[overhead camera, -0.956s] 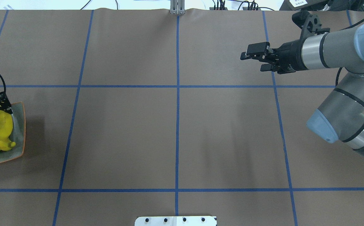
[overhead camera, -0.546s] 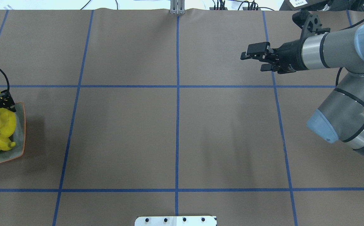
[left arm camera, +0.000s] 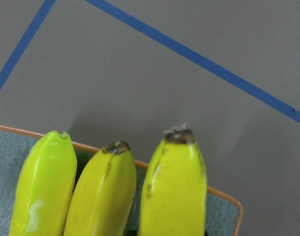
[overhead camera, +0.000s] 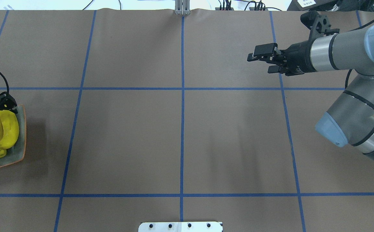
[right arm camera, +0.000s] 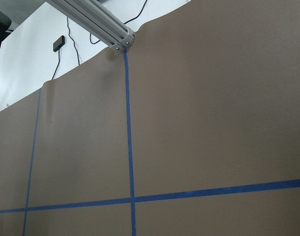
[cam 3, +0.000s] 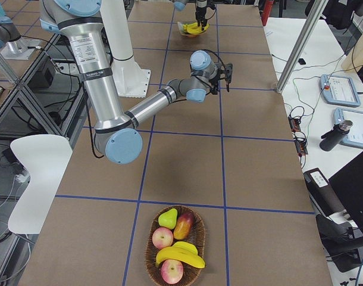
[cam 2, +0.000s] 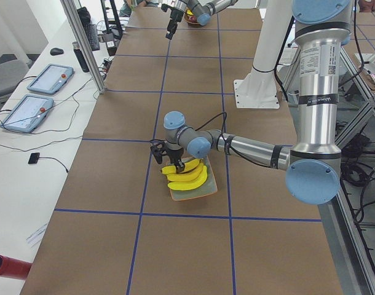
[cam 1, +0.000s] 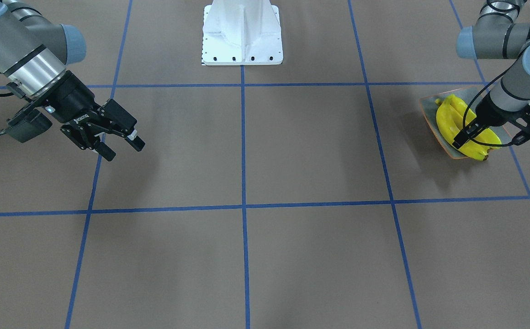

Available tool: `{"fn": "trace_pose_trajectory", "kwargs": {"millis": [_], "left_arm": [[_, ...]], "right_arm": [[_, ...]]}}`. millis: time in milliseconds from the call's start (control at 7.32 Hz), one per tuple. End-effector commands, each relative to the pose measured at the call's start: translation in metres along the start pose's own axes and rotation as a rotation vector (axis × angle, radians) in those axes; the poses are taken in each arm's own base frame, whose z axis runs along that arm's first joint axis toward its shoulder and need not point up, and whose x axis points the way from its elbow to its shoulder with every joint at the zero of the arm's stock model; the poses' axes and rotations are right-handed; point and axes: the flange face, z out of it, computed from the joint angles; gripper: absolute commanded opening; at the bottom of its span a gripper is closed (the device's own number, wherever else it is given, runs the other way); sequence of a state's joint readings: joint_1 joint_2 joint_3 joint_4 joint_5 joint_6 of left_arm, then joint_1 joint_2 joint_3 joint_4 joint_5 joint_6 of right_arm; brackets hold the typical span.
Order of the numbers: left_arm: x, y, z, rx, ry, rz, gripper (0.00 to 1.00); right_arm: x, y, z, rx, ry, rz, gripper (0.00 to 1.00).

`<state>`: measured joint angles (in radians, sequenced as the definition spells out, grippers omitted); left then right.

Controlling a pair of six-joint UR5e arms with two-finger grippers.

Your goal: Transfer all bananas from basket to plate

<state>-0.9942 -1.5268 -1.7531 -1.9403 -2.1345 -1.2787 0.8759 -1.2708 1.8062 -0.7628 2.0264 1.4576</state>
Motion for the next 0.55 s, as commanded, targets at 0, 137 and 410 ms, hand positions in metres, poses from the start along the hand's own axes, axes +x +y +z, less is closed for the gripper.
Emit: {"fn": "trace_pose_trajectory", "kwargs": {"millis": [0,137,410], "left_arm": [[0.0,0.0,-0.001,0.002,0.001,0.002,1.0],[0.002,0.002,-0.009,0.006,0.017,0.009,1.0],[0.012,0.018,-0.04,0.014,0.071,0.061,1.0]], "right_arm": [[-0.003,0.001,-0.002,0.001,-0.006,-0.002,1.0],[-0.003,0.001,-0.002,-0.001,-0.006,-0.002,1.0],[0.022,0.008,-0.015,-0.003,0.021,0.01,1.0]]}}
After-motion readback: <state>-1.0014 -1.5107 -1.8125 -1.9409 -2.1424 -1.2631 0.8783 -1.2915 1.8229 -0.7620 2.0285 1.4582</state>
